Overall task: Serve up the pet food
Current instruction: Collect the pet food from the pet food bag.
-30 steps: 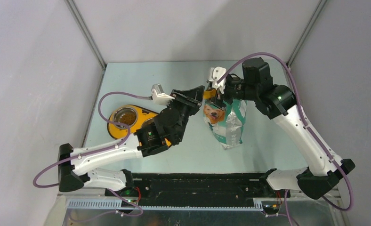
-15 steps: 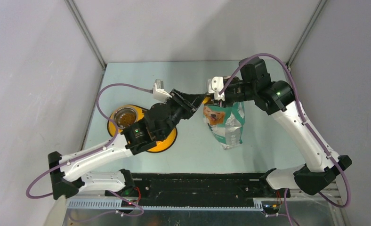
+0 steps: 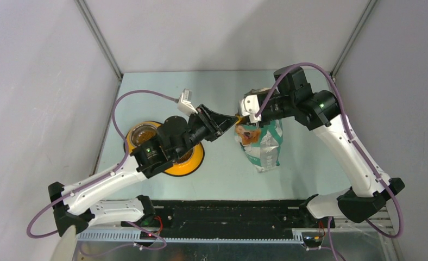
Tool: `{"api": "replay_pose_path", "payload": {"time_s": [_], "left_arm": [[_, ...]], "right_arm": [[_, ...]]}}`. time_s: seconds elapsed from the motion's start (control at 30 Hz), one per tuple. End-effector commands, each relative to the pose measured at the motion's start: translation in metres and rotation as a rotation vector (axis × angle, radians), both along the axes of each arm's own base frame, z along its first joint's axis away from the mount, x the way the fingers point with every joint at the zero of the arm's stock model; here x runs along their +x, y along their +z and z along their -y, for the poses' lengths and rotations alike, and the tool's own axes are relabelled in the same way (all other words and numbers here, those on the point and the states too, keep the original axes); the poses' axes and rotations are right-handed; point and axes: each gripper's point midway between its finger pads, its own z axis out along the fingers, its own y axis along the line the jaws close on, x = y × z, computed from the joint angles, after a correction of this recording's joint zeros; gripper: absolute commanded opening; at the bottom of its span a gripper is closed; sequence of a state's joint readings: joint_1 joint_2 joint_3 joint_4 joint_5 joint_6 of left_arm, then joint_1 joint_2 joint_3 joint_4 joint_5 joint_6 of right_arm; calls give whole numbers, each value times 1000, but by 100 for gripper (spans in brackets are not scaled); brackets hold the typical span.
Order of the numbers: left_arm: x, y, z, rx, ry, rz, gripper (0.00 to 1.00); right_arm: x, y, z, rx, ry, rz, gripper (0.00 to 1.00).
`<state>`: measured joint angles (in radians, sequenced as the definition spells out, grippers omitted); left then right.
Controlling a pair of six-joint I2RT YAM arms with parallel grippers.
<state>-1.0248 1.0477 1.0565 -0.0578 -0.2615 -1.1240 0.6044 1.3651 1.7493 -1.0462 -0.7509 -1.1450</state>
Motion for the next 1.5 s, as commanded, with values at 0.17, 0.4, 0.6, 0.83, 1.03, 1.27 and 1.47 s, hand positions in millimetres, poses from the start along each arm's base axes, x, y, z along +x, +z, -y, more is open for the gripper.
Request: {"api": "replay_pose_path", "payload": {"time_s": [0.17, 0.4, 0.6, 0.83, 1.03, 1.27, 1.47], "left_arm": [[1, 1, -18, 44, 21, -36, 0], [10, 4, -21, -24, 70, -61, 0], [11, 7, -16, -51, 53, -58, 0], [11, 13, -13, -108, 22, -42, 0], [11, 22, -24, -165, 32, -32, 0], [8, 41, -53, -232, 102, 20, 0], [3, 50, -62, -251, 102, 53, 0]], "right_arm": [[18, 34, 27, 63, -226, 22, 73], [1, 74, 36, 251, -353, 132, 98], [16, 120, 74, 586, -737, -75, 99], [50, 54, 129, 605, -1308, -342, 94], [57, 46, 137, 600, -1418, -379, 87], [60, 45, 141, 623, -1456, -382, 85], [56, 46, 133, 639, -1399, -399, 79]]}}
